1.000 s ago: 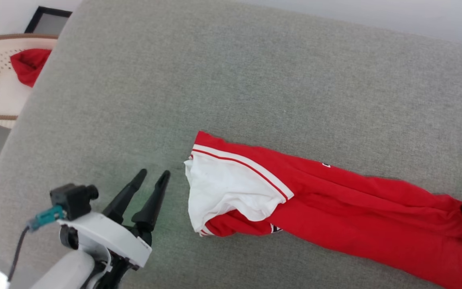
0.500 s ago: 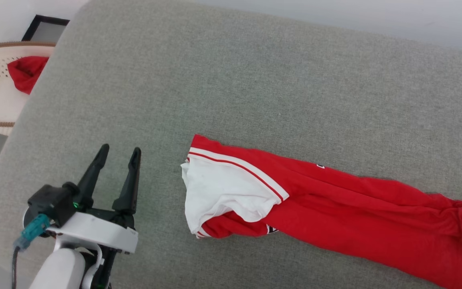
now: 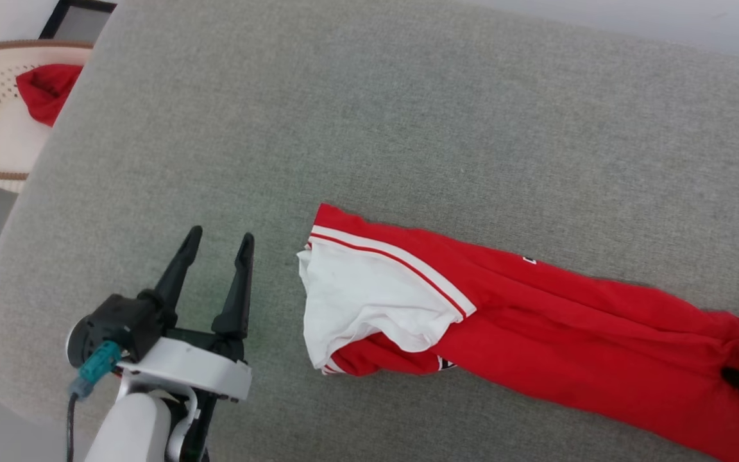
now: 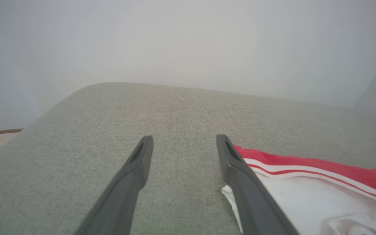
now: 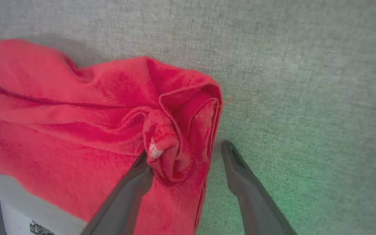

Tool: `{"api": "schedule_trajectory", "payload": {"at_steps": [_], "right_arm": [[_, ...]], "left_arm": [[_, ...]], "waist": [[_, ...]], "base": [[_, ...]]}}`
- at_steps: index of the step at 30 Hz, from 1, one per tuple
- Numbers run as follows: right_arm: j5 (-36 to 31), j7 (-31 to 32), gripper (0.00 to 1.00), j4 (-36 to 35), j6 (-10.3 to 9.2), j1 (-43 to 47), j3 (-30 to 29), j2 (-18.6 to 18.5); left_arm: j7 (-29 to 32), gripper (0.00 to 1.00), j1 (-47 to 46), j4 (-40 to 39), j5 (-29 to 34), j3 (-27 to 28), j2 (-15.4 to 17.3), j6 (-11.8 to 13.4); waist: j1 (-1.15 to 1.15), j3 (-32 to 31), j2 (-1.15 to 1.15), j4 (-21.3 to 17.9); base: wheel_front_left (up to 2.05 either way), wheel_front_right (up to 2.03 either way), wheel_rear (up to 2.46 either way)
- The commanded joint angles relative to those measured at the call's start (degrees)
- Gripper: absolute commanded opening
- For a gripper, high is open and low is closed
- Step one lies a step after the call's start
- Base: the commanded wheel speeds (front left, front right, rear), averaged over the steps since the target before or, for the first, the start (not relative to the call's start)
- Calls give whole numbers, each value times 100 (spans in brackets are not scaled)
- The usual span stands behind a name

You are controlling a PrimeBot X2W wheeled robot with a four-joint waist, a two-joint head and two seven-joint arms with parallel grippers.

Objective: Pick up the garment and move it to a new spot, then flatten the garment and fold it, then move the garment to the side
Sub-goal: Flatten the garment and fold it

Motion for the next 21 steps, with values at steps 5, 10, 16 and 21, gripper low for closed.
{"api": "schedule_trajectory", "payload": {"at_steps": [5,10,16,21], "right_arm": [[36,-71,0,357,12,14,539,351],[70,-371,0,392,3,-102,419,300],[20,-1107,0,514,-13,-413,-147,64],[152,-1659,0,973,-7,-756,-802,-83]], "left_arm": [[2,100,-107,43,66,29,-61,-35],[2,100,-33,35,14,134,-1,-34],[3,100,51,-10,-70,255,42,-35],[3,100,87,-53,-78,295,104,-36]], "waist": [[0,96,0,67],[0,99,0,-46],[0,106,0,-315],[0,151,0,-558]], "base": [[0,0,0],[0,0,0],[0,0,0],[0,0,0]]}}
